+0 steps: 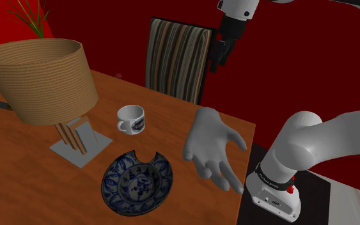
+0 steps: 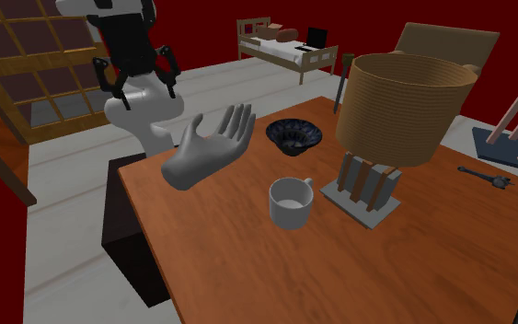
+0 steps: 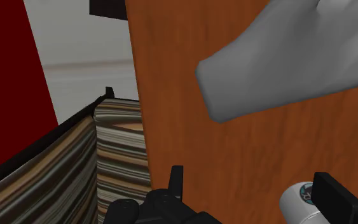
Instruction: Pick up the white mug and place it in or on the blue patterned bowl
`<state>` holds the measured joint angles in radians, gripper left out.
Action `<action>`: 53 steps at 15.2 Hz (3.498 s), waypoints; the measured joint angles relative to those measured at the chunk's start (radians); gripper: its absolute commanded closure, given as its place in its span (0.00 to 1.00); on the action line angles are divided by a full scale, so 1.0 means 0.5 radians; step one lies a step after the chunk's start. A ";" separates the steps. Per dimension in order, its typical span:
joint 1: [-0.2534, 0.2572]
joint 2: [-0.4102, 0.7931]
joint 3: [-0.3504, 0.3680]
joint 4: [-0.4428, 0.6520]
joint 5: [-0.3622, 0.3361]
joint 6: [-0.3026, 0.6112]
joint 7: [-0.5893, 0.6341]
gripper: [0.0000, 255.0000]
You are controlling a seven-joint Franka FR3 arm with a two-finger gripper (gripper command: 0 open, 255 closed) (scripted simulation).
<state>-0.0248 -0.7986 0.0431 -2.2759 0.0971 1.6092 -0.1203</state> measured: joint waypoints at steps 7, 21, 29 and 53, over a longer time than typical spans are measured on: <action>0.026 0.281 0.143 0.028 0.056 0.219 0.123 0.00; 0.072 1.234 0.508 0.416 -0.002 0.684 0.528 0.00; 0.132 1.769 0.607 0.756 -0.173 0.802 0.749 0.00; 0.144 1.837 0.611 0.669 -0.199 0.953 0.774 1.00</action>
<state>0.0474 0.1197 0.3486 -1.9412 -0.0026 2.0855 0.2669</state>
